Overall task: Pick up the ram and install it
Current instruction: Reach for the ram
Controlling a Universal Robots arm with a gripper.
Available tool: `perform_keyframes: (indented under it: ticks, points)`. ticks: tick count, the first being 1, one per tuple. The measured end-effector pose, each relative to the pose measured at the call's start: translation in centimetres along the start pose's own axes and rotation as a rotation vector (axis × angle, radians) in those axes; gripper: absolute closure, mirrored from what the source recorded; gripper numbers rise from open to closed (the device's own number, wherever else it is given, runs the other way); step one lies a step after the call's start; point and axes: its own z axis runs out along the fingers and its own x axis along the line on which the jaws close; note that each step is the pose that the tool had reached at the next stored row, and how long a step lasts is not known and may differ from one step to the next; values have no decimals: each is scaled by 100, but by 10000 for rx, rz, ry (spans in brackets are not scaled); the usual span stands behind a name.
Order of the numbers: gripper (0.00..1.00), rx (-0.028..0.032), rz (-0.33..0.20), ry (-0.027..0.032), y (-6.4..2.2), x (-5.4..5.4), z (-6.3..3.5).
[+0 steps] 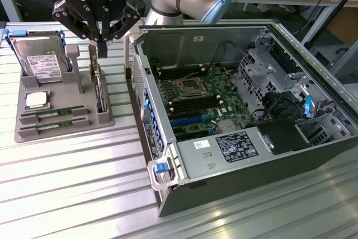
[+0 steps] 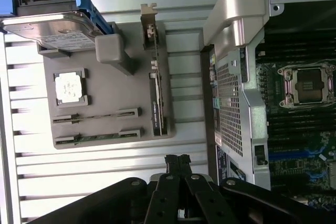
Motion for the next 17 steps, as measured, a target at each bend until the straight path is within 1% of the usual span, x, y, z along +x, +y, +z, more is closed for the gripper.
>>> perform_keyframes:
  ticks: [17]
  points:
    - [90,0,0,0,-4,56,1]
